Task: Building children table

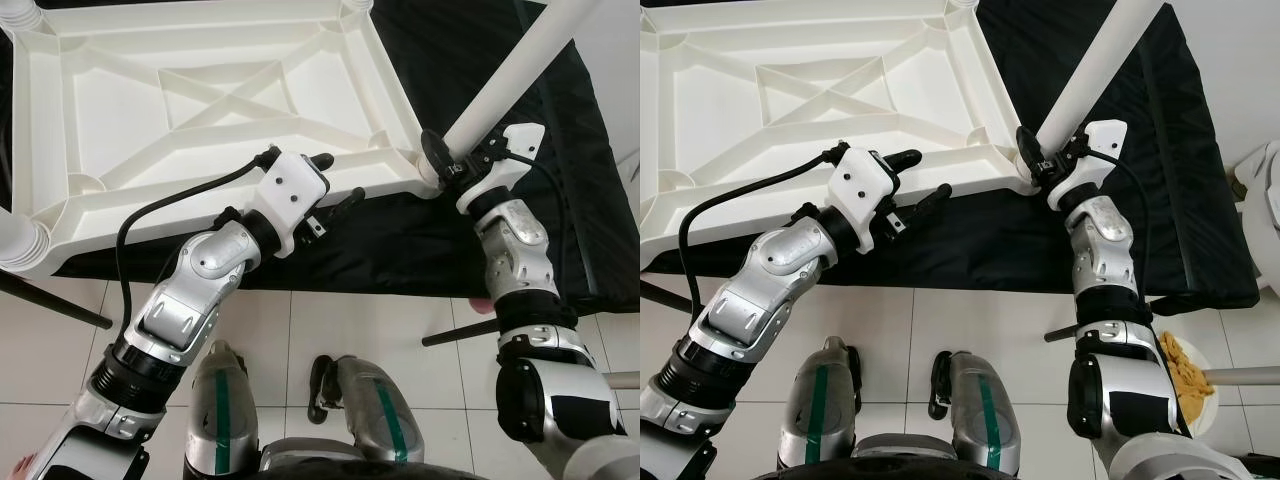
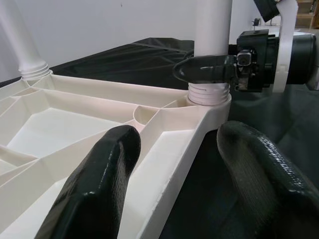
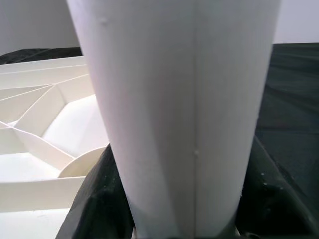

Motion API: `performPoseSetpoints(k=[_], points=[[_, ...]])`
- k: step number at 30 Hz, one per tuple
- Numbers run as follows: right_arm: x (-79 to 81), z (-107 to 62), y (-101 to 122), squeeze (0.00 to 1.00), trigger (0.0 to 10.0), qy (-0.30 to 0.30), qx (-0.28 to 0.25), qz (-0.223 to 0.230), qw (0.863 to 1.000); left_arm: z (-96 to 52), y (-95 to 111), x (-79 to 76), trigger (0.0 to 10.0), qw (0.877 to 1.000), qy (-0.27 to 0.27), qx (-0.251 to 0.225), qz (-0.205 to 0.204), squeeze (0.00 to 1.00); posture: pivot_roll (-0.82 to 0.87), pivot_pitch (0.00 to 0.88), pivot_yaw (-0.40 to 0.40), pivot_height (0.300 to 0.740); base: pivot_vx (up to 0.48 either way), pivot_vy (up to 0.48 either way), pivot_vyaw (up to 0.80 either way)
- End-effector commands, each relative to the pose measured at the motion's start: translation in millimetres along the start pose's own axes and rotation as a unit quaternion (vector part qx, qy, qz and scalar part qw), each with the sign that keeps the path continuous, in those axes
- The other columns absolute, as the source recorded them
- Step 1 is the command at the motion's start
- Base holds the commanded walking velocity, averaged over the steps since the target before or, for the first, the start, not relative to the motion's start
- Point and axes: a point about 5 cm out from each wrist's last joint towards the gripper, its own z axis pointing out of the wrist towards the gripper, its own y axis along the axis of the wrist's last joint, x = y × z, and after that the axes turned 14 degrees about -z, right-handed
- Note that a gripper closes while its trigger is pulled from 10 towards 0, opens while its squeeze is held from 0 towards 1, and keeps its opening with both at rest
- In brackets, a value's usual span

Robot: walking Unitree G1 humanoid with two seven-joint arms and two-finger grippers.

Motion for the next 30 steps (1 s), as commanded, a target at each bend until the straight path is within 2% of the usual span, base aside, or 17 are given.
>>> performPoseSetpoints(k=[1, 3, 4, 5, 7, 10, 11, 12, 15, 18, 23, 24, 25, 29, 30], points=[[-3.1, -2.9, -3.5, 0.0, 0.0, -0.046, 0.006, 0.023, 0.999, -0.3, -2.6, -8.0, 10.0, 0.999, -0.044, 0.013, -0.005, 0.0, 0.11, 0.046, -0.101, 0.74, 0.0, 0.0, 0.0], [-1.5, -2.7, -4.1, 0.0, 0.0, -0.132, 0.021, 0.028, 0.991, 0.2, -2.2, -7.9, 10.0, 0.999, -0.044, 0.012, -0.004, 0.0, 0.11, 0.039, -0.102, 0.74, 0.0, 0.0, 0.0], [-1.5, -2.7, -4.1, 0.0, 0.0, -0.132, 0.021, 0.028, 0.991, 0.2, -2.2, -7.9, 10.0, 0.999, -0.044, 0.012, -0.004, 0.0, 0.11, 0.039, -0.102, 0.74, 0.0, 0.0, 0.0], [-0.8, -3.9, -6.3, 0.0, 0.0, -0.168, 0.033, 0.029, 0.985, 0.5, -2.1, -7.8, 10.0, 0.999, -0.044, 0.011, -0.003, 0.0, 0.11, 0.033, -0.106, 0.74, 0.0, 0.0, 0.0], [-0.8, -3.9, -6.3, 0.0, 0.0, -0.168, 0.033, 0.029, 0.985, 0.5, -2.1, -7.8, 10.0, 0.999, -0.044, 0.011, -0.003, 0.0, 0.11, 0.033, -0.106, 0.74, 0.0, 0.0, 0.0], [2.5, -11.9, -14.0, 0.0, 0.0, -0.266, 0.072, 0.015, 0.961, 1.4, -2.1, -7.5, 10.0, 0.999, -0.043, 0.01, -0.002, 0.0, 0.11, 0.019, -0.112, 0.74, 0.0, 0.0, 0.0], [2.5, -11.9, -14.0, 0.0, 0.0, -0.266, 0.072, 0.015, 0.961, 1.4, -2.1, -7.5, 10.0, 0.999, -0.043, 0.01, -0.002, 0.0, 0.11, 0.019, -0.112, 0.74, 0.0, 0.0, 0.0], [5.3, -13.7, -14.8, 0.0, 0.0, -0.292, 0.08, 0.013, 0.953, 1.7, -2.2, -7.2, 10.0, 0.999, -0.042, 0.009, -0.001, 0.0, 0.12, 0.015, -0.114, 0.74, 0.0, 0.0, 0.0], [13.1, -11.0, -12.2, 0.0, 0.0, -0.294, 0.075, 0.018, 0.953, 2.4, -1.9, -7.2, 10.0, 0.999, -0.042, 0.008, -0.001, 0.0, 0.11, 0.008, -0.115, 0.74, 0.0, 0.0, 0.0], [12.0, -8.7, -9.8, 0.0, 0.0, -0.281, 0.069, 0.012, 0.957, 2.9, -1.9, -7.6, 10.0, 0.999, -0.043, 0.007, 0.0, 0.0, 0.12, 0.002, -0.119, 0.74, 0.0, 0.0, 0.0], [8.7, -9.1, -9.5, 0.0, 0.0, -0.288, 0.073, 0.001, 0.955, 3.0, -2.5, -7.2, 10.0, 0.999, -0.043, 0.007, 0.001, 0.0, 0.12, 0.0, -0.119, 0.74, 0.0, 0.0, 0.0], [7.8, -9.2, -9.4, 0.0, 1.6, -0.289, 0.074, -0.002, 0.955, 2.9, -2.6, -7.1, 10.0, 0.999, -0.043, 0.007, 0.002, 0.0, 0.11, 0.0, -0.119, 0.74, 0.0, 0.0, 0.0], [7.5, -9.3, -9.3, 0.0, 10.0, -0.29, 0.076, -0.006, 0.954, 2.9, -2.6, -7.2, 10.0, 0.999, -0.044, 0.007, 0.002, 0.0, 0.11, 0.0, -0.119, 0.74, 0.0, 0.0, 0.0], [7.2, -9.5, -9.3, 0.0, 10.0, -0.288, 0.078, -0.011, 0.954, 2.9, -2.5, -7.4, 10.0, 0.999, -0.044, 0.008, 0.002, 0.0, 0.12, 0.0, -0.12, 0.74, 0.0, 0.0, 0.0], [6.8, -10.3, -9.6, 1.0, 10.0, -0.291, 0.08, -0.014, 0.953, 2.8, -2.6, -7.5, 10.0, 0.999, -0.045, 0.008, 0.003, 0.0, 0.12, 0.0, -0.121, 0.74, 0.0, 0.0, 0.0]])
